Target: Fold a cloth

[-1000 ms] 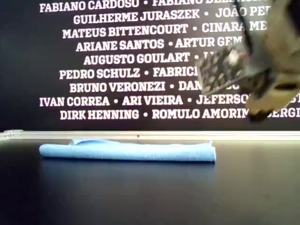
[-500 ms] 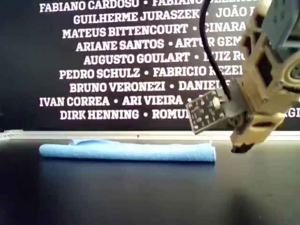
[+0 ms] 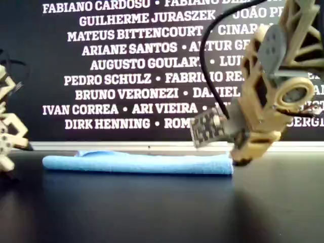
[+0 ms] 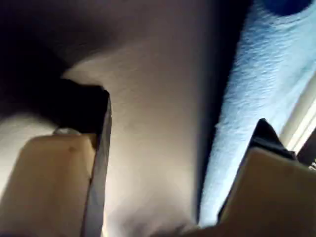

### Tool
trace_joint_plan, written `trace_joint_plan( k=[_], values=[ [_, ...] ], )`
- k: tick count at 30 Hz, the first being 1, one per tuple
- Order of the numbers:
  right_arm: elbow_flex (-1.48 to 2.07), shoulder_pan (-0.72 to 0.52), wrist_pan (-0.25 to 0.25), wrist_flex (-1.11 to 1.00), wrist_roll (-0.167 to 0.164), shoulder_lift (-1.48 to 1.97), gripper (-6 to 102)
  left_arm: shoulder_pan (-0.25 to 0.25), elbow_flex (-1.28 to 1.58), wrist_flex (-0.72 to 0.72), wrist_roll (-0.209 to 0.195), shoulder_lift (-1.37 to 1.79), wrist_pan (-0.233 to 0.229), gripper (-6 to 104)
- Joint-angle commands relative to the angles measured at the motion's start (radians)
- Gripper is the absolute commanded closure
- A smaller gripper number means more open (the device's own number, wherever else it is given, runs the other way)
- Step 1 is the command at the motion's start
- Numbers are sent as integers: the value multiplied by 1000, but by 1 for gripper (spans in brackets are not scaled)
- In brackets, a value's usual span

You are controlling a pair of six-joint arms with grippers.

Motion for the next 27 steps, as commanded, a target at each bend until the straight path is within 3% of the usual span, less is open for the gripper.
trace_joint_plan(
  k=[1,16,27],
  values=[
    [-67,-5,-2,-31,51,15,18,-23,-86,-20,-3,-17,0,-2],
    [-255,-3,-11,109,48,-100,19,-25,-193,-20,11,-127,0,-2],
    [-509,-3,-11,328,48,-247,18,-25,-273,-21,9,-196,0,-2]
  ],
)
